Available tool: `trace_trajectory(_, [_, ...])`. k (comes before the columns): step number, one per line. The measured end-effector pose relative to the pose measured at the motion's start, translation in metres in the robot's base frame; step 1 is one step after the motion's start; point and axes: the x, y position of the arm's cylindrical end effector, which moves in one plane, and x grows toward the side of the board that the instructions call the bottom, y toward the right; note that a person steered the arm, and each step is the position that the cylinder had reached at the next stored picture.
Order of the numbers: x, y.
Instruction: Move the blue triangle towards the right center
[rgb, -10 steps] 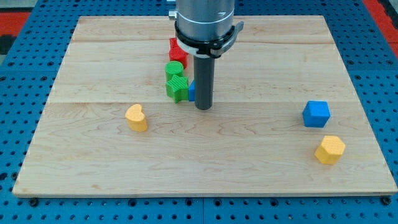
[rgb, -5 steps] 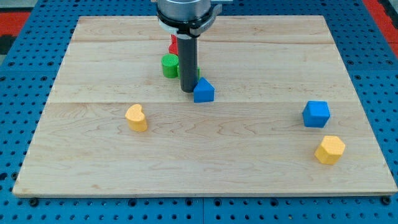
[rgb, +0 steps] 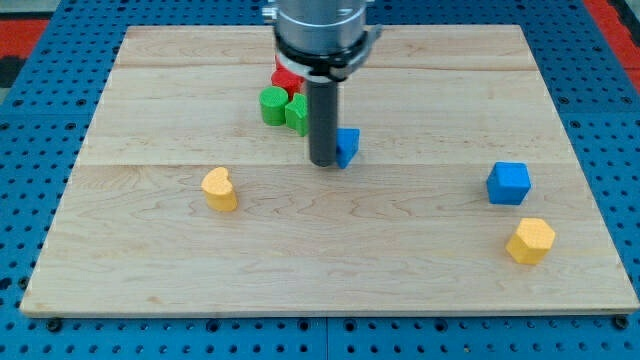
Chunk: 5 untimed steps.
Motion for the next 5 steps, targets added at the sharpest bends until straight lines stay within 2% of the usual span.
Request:
trace_trajectory(1, [0.000, 0.037])
trace_trajectory(2, [0.006, -0.019])
trace_trajectory(3, [-0.018, -0.032])
trace_trajectory(4, [-0.031, 0.001])
trace_trajectory(5, [-0.027, 0.067])
